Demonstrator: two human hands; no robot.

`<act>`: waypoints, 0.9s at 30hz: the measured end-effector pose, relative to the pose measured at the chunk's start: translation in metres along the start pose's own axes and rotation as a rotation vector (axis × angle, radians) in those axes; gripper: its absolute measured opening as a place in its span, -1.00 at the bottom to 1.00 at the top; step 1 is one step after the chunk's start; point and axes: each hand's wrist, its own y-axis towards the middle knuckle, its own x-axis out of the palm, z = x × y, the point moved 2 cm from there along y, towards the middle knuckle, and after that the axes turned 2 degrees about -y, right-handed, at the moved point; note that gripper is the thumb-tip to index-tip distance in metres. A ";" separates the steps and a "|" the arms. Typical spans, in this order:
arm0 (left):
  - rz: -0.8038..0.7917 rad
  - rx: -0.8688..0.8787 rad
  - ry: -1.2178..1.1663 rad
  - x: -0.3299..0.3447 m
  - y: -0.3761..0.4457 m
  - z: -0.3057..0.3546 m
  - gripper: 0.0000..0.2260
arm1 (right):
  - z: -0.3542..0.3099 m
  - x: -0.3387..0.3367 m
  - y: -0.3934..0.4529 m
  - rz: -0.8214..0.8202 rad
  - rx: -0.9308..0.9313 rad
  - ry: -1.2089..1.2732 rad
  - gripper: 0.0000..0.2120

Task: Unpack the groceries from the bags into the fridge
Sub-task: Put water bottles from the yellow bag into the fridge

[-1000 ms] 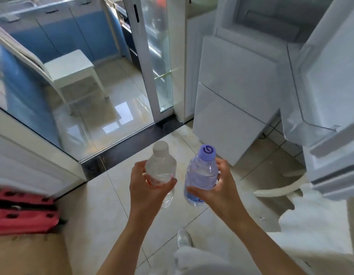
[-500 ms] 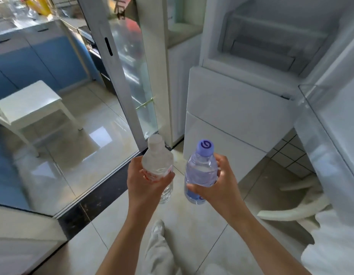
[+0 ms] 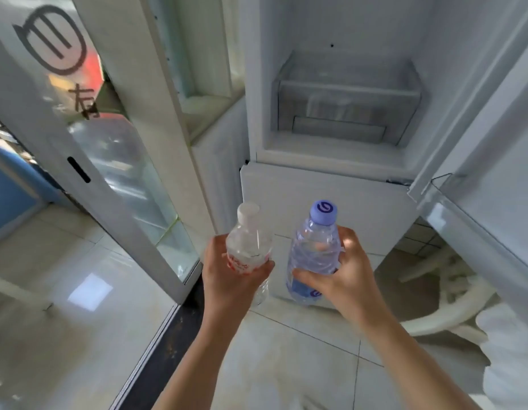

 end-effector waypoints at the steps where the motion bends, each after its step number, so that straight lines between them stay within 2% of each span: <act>1: -0.022 0.015 0.001 0.006 0.014 0.005 -0.46 | 0.002 -0.003 0.012 0.027 0.022 -0.017 -0.46; 3: -0.066 0.054 -0.004 0.020 0.042 0.016 -0.47 | 0.002 -0.010 0.038 0.081 0.027 -0.041 -0.35; 10: -0.078 0.178 -0.149 0.088 0.139 0.071 -0.52 | -0.018 -0.048 0.140 0.246 -0.047 -0.044 -0.22; 20: -0.018 0.352 -0.238 0.193 0.282 0.170 -0.56 | -0.062 -0.106 0.298 0.384 -0.189 -0.007 -0.29; 27: -0.073 0.411 -0.296 0.237 0.351 0.220 -0.56 | -0.078 -0.128 0.397 0.535 -0.232 0.060 -0.31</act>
